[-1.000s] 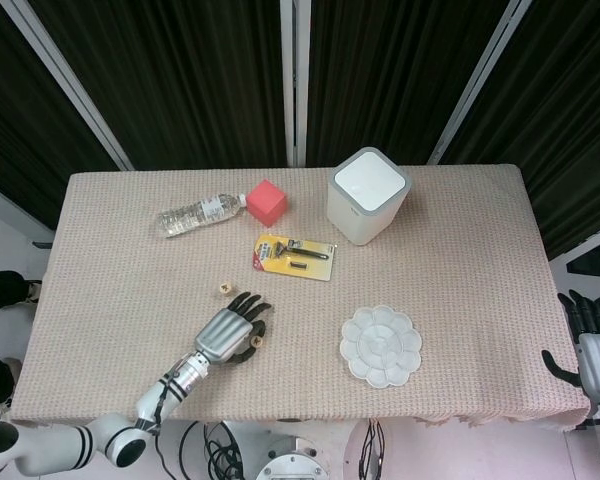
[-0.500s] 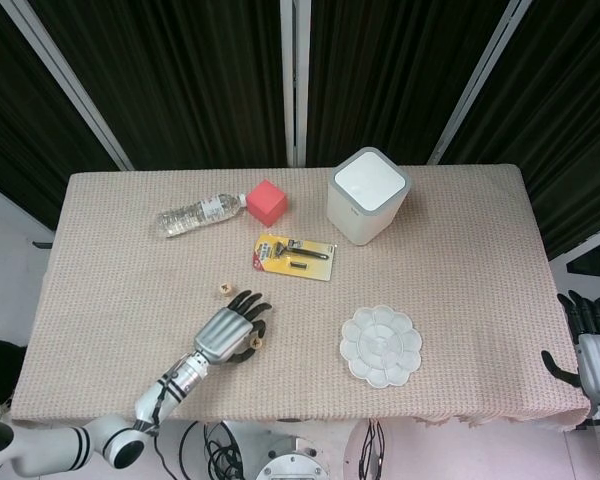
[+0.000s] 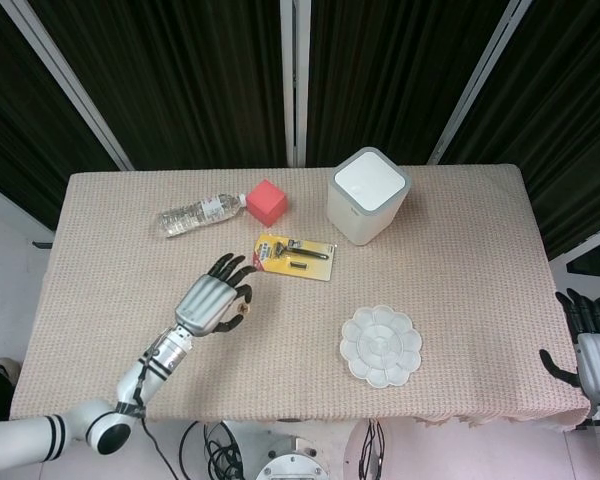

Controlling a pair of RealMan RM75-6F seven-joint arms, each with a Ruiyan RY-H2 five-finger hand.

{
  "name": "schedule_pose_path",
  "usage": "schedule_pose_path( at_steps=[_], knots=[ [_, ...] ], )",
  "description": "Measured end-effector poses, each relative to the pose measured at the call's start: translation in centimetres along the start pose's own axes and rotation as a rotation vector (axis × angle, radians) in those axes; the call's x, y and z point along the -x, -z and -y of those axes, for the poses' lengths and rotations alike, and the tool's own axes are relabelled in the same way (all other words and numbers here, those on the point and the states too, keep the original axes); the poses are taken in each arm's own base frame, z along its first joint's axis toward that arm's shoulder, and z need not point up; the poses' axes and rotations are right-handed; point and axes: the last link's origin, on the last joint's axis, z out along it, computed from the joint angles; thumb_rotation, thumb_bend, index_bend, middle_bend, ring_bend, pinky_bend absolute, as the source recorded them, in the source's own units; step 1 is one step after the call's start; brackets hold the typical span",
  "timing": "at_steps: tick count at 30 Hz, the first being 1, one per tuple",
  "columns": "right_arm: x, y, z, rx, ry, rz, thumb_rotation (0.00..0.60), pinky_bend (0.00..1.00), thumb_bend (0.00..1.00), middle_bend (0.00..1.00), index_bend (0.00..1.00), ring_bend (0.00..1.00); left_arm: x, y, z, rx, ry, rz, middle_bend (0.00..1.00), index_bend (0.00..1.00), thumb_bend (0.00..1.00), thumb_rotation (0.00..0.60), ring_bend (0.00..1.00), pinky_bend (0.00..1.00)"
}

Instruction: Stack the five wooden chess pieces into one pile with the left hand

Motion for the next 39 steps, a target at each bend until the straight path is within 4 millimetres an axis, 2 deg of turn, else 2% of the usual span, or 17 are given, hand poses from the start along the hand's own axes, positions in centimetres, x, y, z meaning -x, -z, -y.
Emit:
schedule_pose_path(
  at_steps=[6, 15, 39],
  knots=[
    [-0.4, 0.2, 0.4, -0.01, 0.01, -0.006, 0.6, 0.0, 0.24, 0.0, 0.0, 0.0, -0.5, -0.8, 1.6, -0.068, 0.01, 0.036, 0.14, 0.48, 0.28, 0.6, 0.0, 0.0],
    [-0.5, 0.2, 0.1, 0.006, 0.014, -0.002, 0.6, 0.0, 0.24, 0.0, 0.0, 0.0, 0.1, -2.0, 3.8, -0.151, 0.039, 0.091, 0.15, 0.48, 0.28, 0.6, 0.0, 0.0],
    [-0.3, 0.0, -0.1, 0.016, 0.017, 0.005, 0.6, 0.0, 0.24, 0.0, 0.0, 0.0, 1.7, -3.2, 4.8, -0.185, 0.052, 0.127, 0.15, 0.48, 0.28, 0.6, 0.0, 0.0]
  ],
)
